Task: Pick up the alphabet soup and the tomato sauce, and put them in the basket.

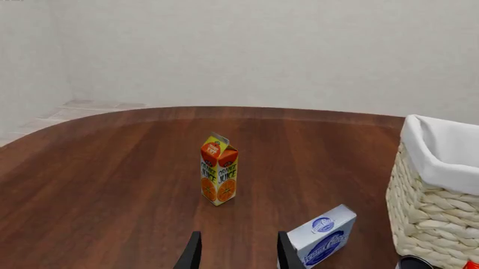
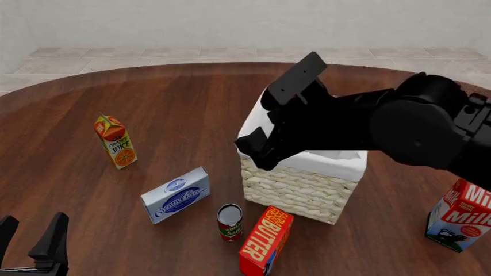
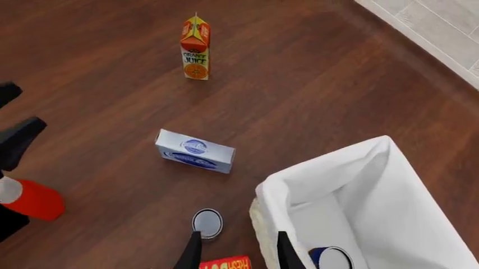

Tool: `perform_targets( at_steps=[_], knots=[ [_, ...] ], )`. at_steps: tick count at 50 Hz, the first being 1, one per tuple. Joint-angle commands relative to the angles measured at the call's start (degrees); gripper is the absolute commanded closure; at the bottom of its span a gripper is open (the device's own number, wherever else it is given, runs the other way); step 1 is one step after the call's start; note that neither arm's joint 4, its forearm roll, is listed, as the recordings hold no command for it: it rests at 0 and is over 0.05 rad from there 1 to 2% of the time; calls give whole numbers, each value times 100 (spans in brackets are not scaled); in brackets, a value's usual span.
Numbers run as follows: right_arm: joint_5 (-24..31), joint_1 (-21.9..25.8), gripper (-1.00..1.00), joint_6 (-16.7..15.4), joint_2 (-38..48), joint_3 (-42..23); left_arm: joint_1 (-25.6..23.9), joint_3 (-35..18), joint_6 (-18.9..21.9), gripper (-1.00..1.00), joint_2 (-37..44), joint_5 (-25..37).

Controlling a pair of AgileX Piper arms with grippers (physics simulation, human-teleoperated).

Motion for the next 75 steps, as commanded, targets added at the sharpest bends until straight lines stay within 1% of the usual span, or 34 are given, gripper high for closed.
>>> perform_targets(
  at_steps=[1,22,24,37,61,75],
  knots=[
    [-39,199,-100,40,-5,74,-1,1,9,-100,9,-9],
    [-132,467,-100,95,94,208,-1,1,9,-100,9,-9],
    [-173,474,-100,49,79,256,-1,1,9,-100,9,-9],
    [-387,629,-100,175,223,438,-1,1,9,-100,9,-9],
    [-697,729,-100,289,439,627,-1,1,9,-100,9,-9],
    [-845,679,-100,310,504,788,-1,1,9,-100,9,-9]
  ],
)
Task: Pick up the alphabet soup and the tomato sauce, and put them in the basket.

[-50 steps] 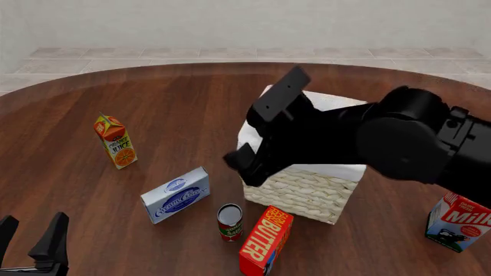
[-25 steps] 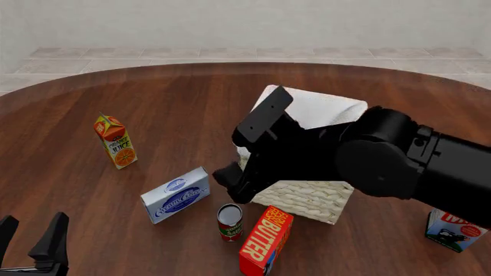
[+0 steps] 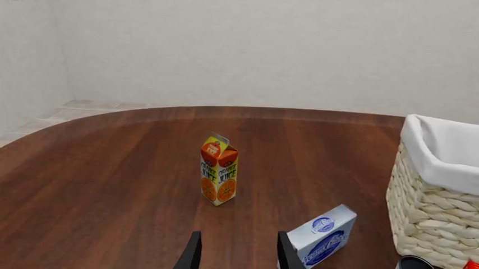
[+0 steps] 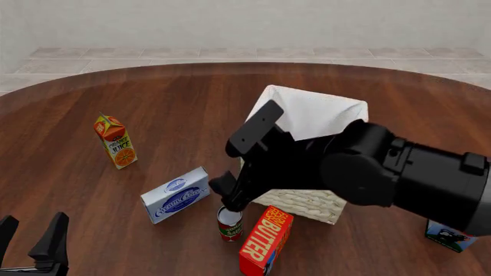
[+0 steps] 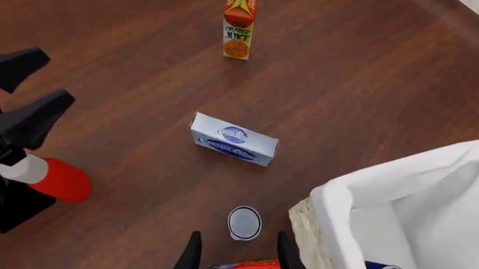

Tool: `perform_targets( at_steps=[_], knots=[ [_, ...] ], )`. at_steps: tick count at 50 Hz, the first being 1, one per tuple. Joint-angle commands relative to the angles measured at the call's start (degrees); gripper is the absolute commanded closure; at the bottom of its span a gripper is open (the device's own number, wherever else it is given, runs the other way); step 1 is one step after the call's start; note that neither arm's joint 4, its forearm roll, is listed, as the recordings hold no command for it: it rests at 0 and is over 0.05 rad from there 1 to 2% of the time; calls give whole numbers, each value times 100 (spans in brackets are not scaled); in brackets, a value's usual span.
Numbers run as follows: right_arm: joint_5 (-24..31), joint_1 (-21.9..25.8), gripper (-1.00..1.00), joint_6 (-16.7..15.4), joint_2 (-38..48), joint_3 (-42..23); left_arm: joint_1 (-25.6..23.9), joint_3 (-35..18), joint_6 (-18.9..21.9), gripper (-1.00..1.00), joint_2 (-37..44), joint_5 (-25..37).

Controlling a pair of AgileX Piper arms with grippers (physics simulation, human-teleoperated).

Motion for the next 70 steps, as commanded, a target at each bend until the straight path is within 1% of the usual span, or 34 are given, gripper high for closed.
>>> perform_targets(
  at_steps=[1,11,20,28,32,45,56,70],
  knots=[
    [-115,-16,-100,21,46,129,0,0,0,-100,0,0],
    [-244,52,-100,69,97,267,0,0,0,-100,0,0],
    [-349,32,-100,53,232,262,0,0,0,-100,0,0],
    [-499,22,-100,74,334,386,0,0,0,-100,0,0],
    [-603,-9,-100,19,392,458,0,0,0,-100,0,0],
    [-844,46,-100,184,515,648,0,0,0,-100,0,0],
    [-1096,-69,-100,102,780,774,0,0,0,-100,0,0],
    [-1217,-117,-100,115,995,811,0,0,0,-100,0,0]
  ],
)
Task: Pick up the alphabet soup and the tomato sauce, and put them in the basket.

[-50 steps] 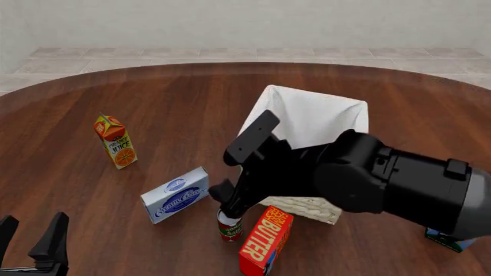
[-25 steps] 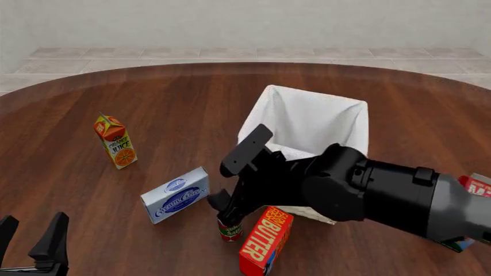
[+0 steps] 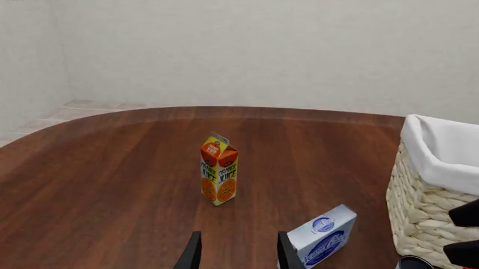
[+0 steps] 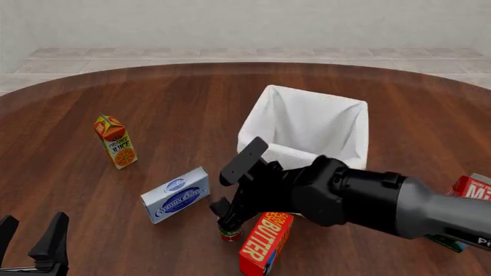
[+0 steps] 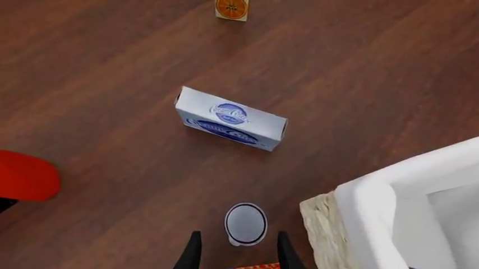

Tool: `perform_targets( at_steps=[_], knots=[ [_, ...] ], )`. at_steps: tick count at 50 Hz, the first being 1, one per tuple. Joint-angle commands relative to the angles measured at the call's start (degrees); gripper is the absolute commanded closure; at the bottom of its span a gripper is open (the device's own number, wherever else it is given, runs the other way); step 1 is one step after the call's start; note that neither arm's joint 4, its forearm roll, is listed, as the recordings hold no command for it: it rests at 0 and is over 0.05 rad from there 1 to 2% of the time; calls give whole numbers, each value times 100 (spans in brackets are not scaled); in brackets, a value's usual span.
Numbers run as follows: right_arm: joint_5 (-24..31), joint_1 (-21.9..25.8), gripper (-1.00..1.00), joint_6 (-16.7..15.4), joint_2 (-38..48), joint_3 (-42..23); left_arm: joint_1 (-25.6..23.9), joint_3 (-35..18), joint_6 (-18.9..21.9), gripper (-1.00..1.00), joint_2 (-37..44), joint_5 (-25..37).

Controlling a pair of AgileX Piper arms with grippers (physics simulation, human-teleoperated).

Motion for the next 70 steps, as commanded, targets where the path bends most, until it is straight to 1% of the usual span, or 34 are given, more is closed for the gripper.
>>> perform_targets(
  at_steps=[1,23,46,70],
  knots=[
    [-135,-53,-100,-26,196,48,0,0,0,-100,0,0],
    [-298,15,-100,-2,441,95,0,0,0,-100,0,0],
    [-440,-53,-100,-53,700,126,0,0,0,-100,0,0],
    [-719,-136,-100,-96,1024,276,0,0,0,-100,0,0]
  ],
)
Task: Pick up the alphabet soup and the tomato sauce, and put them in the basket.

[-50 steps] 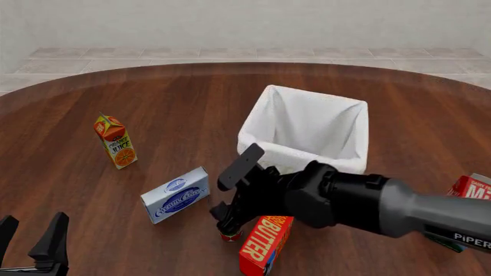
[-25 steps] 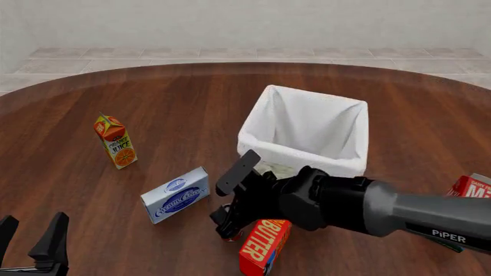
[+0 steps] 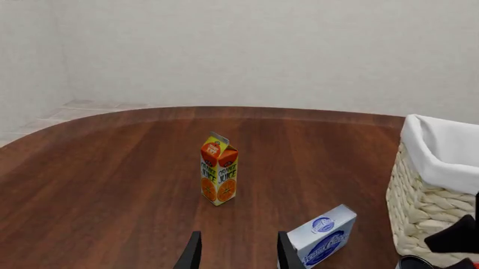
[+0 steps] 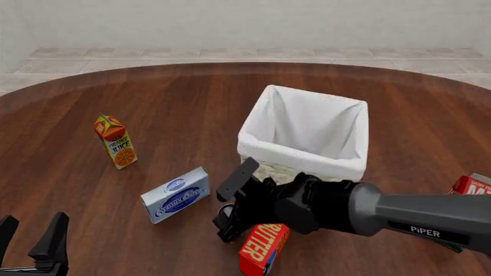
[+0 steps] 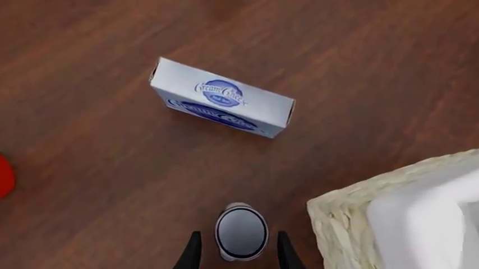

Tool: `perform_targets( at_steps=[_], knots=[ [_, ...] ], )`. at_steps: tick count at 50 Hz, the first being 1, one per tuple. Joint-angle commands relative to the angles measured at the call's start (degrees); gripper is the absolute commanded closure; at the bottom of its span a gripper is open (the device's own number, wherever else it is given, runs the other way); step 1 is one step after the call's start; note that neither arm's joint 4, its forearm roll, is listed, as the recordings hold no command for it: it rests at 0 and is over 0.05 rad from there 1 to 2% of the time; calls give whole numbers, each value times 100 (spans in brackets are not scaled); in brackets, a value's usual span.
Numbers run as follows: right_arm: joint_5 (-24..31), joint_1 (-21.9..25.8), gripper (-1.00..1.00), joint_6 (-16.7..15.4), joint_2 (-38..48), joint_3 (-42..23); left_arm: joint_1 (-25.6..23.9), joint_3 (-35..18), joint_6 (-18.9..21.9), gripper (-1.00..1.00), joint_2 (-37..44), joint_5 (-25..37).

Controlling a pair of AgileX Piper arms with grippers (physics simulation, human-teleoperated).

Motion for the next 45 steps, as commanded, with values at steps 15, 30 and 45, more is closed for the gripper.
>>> perform_targets(
  at_steps=[15,30,45],
  knots=[
    [-200,-29,-100,-31,273,111,0,0,0,-100,0,0],
    [-307,-60,-100,-44,434,157,0,0,0,-100,0,0],
    [-406,-60,-100,-33,553,193,0,0,0,-100,0,0]
  ],
)
